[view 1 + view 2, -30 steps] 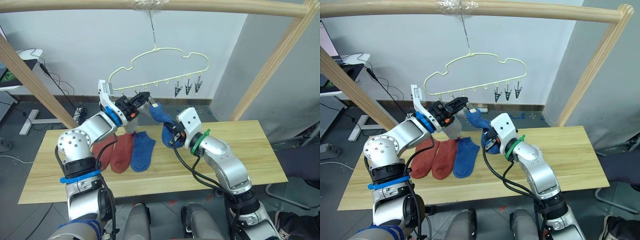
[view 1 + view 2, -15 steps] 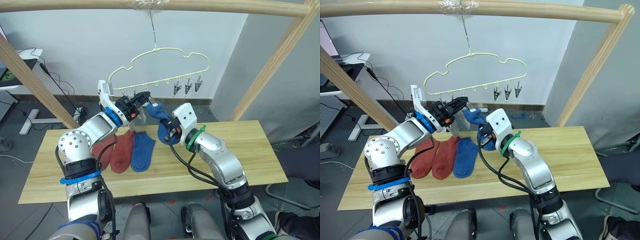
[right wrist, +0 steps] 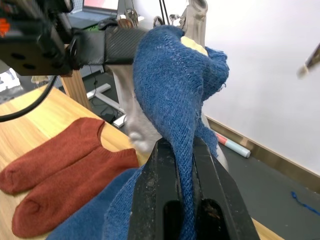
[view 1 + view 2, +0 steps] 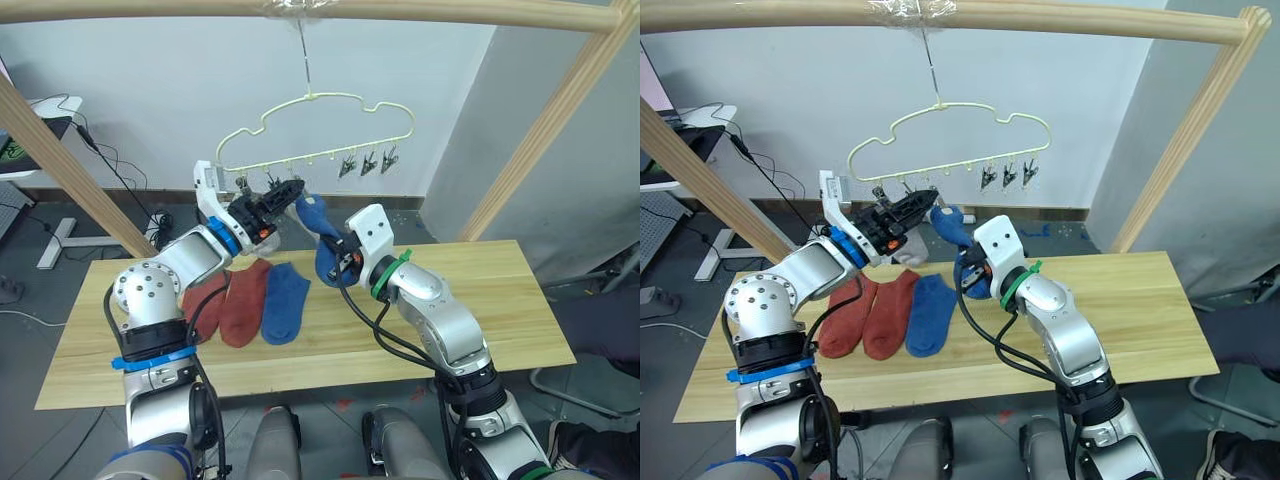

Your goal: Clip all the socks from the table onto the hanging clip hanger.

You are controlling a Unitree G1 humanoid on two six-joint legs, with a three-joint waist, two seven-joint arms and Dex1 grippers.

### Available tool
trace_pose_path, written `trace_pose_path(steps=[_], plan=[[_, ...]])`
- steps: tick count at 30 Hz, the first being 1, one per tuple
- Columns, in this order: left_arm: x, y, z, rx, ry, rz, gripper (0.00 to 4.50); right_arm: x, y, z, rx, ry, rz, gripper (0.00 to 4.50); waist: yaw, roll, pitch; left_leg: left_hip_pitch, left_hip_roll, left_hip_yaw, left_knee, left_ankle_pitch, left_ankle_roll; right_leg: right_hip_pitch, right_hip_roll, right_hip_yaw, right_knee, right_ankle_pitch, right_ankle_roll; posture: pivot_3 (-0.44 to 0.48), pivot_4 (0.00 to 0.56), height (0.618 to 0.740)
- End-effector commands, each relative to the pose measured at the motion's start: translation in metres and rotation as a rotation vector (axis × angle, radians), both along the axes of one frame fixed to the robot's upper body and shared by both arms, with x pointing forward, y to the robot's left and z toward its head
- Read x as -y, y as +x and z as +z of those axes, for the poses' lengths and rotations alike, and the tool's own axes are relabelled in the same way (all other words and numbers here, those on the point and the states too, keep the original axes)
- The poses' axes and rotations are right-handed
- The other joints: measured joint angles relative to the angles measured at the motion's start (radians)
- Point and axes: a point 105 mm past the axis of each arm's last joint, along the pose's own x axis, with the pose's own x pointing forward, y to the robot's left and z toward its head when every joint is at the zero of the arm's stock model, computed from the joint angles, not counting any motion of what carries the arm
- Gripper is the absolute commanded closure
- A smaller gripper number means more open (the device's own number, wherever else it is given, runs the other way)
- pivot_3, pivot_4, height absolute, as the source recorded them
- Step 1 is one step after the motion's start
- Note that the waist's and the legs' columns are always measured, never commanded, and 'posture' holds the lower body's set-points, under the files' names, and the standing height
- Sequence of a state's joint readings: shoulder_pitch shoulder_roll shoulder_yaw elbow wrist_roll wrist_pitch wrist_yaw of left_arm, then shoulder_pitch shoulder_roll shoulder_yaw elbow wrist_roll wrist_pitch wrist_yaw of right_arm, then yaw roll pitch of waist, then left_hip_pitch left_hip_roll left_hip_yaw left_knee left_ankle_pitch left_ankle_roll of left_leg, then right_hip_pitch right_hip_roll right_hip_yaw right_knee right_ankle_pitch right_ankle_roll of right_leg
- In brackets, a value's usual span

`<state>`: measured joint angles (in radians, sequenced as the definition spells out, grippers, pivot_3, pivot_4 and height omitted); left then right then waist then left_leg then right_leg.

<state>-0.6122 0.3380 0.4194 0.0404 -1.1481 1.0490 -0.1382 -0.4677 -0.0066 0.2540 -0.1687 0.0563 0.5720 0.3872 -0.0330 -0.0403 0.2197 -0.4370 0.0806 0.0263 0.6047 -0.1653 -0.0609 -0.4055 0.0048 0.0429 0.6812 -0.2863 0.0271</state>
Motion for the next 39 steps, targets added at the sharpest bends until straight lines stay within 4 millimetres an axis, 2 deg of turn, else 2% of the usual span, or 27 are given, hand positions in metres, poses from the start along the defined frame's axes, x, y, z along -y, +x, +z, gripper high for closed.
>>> trace_pose_path(steps=[1, 3, 4, 5, 9, 14, 18, 21, 26, 29, 32, 35, 38, 39], plan=[[-0.008, -0.019, 0.003, 0.061, 0.112, -0.021, 0.0, -0.004, 0.002, 0.01, 0.01, 0.07, 0.016, 4.24, -0.004, 0.0, 0.0, 0.0, 0.0, 0.001, 0.0, 0.0, 0.0, -0.001, 0.0, 0.001, 0.0, 0.0, 0.0, 0.004, 0.206, 0.74], [-0.008, -0.028, 0.001, 0.073, 0.16, -0.042, 0.0, -0.005, 0.004, 0.008, -0.016, 0.095, 0.027, 3.76, 0.001, 0.0, 0.0, 0.0, 0.0, 0.0, -0.002, 0.0, 0.0, -0.001, 0.0, 0.001, 0.0, 0.0, -0.001, 0.009, 0.206, 0.74], [-0.008, -0.033, 0.0, 0.08, 0.189, -0.054, 0.0, -0.006, 0.004, 0.006, -0.032, 0.107, 0.037, 3.29, 0.003, 0.0, 0.0, 0.0, 0.0, 0.0, -0.002, 0.0, 0.0, -0.001, 0.0, 0.0, 0.0, 0.0, -0.001, 0.018, 0.206, 0.74], [-0.008, -0.037, -0.001, 0.084, 0.209, -0.064, 0.0, -0.006, 0.005, 0.005, -0.042, 0.115, 0.043, 3.11, 0.005, 0.0, 0.0, 0.0, 0.0, 0.0, -0.002, 0.0, 0.0, -0.001, 0.0, -0.001, 0.0, 0.0, -0.001, 0.024, 0.205, 0.74], [-0.01, -0.047, -0.003, 0.104, 0.265, -0.073, 0.0, -0.002, 0.01, -0.003, -0.077, 0.128, 0.05, 1.76, 0.007, 0.0, 0.0, 0.0, -0.001, 0.0, -0.002, 0.0, 0.0, -0.001, -0.002, -0.001, 0.0, 0.0, -0.001, 0.046, 0.206, 0.74], [-0.006, -0.062, -0.008, 0.157, 0.358, -0.088, 0.0, 0.025, 0.015, -0.009, -0.084, 0.113, -0.001, 0.04, 0.008, 0.0, 0.0, 0.0, -0.001, 0.001, -0.002, 0.0, 0.0, -0.001, -0.003, -0.001, -0.001, 0.0, -0.001, 0.061, 0.207, 0.74], [0.0, -0.068, -0.005, 0.265, 0.453, -0.076, 0.0, 0.052, 0.019, 0.002, -0.045, 0.116, -0.058, 0.04, 0.01, 0.0, 0.0, 0.0, -0.001, 0.001, -0.003, 0.0, 0.0, -0.001, -0.003, -0.001, -0.001, 0.0, -0.001, 0.067, 0.208, 0.74], [0.004, -0.07, 0.001, 0.338, 0.483, -0.07, 0.0, 0.07, 0.025, 0.023, 0.01, 0.14, -0.119, 0.04, 0.012, 0.0, 0.001, 0.0, -0.001, 0.001, -0.003, 0.0, 0.0, -0.001, -0.002, 0.0, -0.001, 0.0, -0.001, 0.069, 0.21, 0.74], [0.01, -0.072, 0.01, 0.483, 0.58, -0.076, 0.0, 0.083, 0.04, 0.049, 0.111, 0.178, -0.221, 0.04, 0.01, 0.001, 0.001, 0.0, 0.0, 0.002, -0.004, 0.0, 0.0, -0.001, -0.002, 0.001, -0.001, 0.0, -0.001, 0.075, 0.212, 0.74], [0.012, -0.072, 0.016, 0.542, 0.587, -0.07, 0.0, 0.079, 0.046, 0.06, 0.135, 0.224, -0.242, 0.55, 0.011, 0.001, 0.001, 0.001, 0.0, 0.002, -0.005, 0.0, 0.0, -0.001, -0.002, 0.001, -0.001, -0.001, -0.002, 0.077, 0.21, 0.74], [0.009, -0.073, 0.01, 0.514, 0.583, -0.087, 0.0, 0.068, 0.048, 0.063, 0.144, 0.239, -0.23, 1.46, 0.011, 0.001, 0.001, 0.0, 0.0, 0.003, -0.006, 0.0, 0.0, -0.002, -0.002, 0.001, -0.001, -0.001, -0.002, 0.077, 0.21, 0.74], [-0.004, -0.066, -0.004, 0.399, 0.586, -0.046, 0.0, 0.058, 0.047, 0.063, 0.145, 0.246, -0.211, 1.46, 0.011, 0.001, 0.001, 0.0, 0.0, 0.003, -0.007, 0.0, 0.0, -0.002, -0.002, 0.001, -0.001, -0.001, -0.002, 0.077, 0.21, 0.74], [-0.01, -0.065, -0.008, 0.304, 0.518, -0.022, 0.0, 0.053, 0.045, 0.062, 0.143, 0.248, -0.198, 1.46, 0.011, 0.001, 0.001, 0.0, 0.0, 0.002, -0.008, 0.0, 0.0, -0.002, -0.002, 0.0, -0.001, -0.001, -0.002, 0.099, 0.205, 0.74], [-0.011, -0.065, -0.008, 0.305, 0.557, -0.008, 0.0, 0.052, 0.044, 0.061, 0.143, 0.247, -0.196, 1.46, 0.011, 0.001, 0.001, 0.0, 0.0, 0.002, -0.008, 0.0, 0.0, -0.002, -0.002, 0.0, -0.001, -0.001, -0.002, 0.099, 0.205, 0.74]])
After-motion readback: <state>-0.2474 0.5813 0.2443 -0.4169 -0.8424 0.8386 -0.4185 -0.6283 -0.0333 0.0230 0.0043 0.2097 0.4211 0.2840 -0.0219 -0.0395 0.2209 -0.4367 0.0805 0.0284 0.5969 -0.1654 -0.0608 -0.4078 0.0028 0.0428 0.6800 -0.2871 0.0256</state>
